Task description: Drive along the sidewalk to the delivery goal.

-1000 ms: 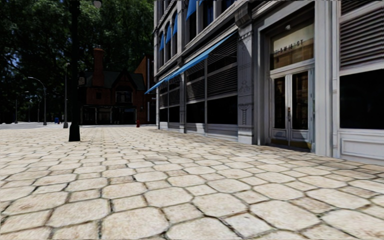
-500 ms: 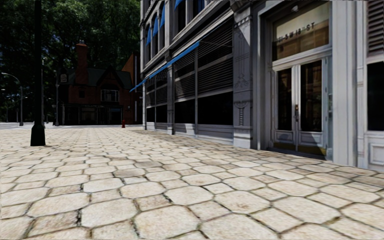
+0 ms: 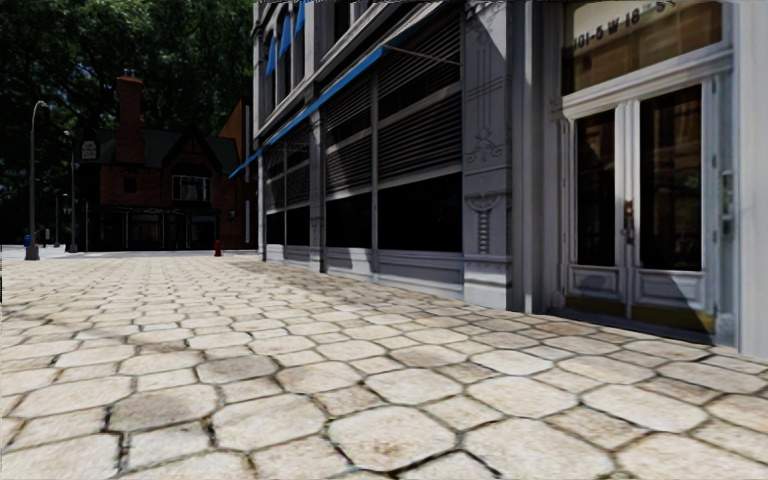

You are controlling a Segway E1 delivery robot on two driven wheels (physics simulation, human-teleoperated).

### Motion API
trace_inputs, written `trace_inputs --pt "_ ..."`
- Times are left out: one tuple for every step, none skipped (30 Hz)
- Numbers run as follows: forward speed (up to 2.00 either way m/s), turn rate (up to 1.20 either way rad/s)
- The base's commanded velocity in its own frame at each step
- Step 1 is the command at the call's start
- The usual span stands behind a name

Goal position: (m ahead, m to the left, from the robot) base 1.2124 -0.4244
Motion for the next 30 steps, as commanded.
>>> trace_inputs --pt "2.00 -0.33" --pt "2.00 -0.33" --pt "2.00 -0.33" --pt "2.00 -0.33" --pt "2.00 -0.33" --pt "2.00 -0.33" --pt "2.00 -0.33" --pt "2.00 -0.33" --pt "2.00 -0.21" --pt "2.00 0.00" --pt "2.00 0.00" --pt "2.00 0.00" --pt "1.96 0.00" --pt "1.90 0.00" --pt "1.90 0.00" --pt "1.81 0.00" --pt "1.50 0.00" --pt "0.00 0.00" --pt "0.00 0.00" --pt "0.00 0.00" --pt "0.00 0.00" --pt "0.00 0.00" --pt "0.00 0.00" --pt "0.00 0.00" --pt "0.00 0.00" --pt "0.00 0.00" --pt "0.00 0.00" --pt "0.00 0.00" --pt "0.00 0.00" --pt "0.00 0.00"
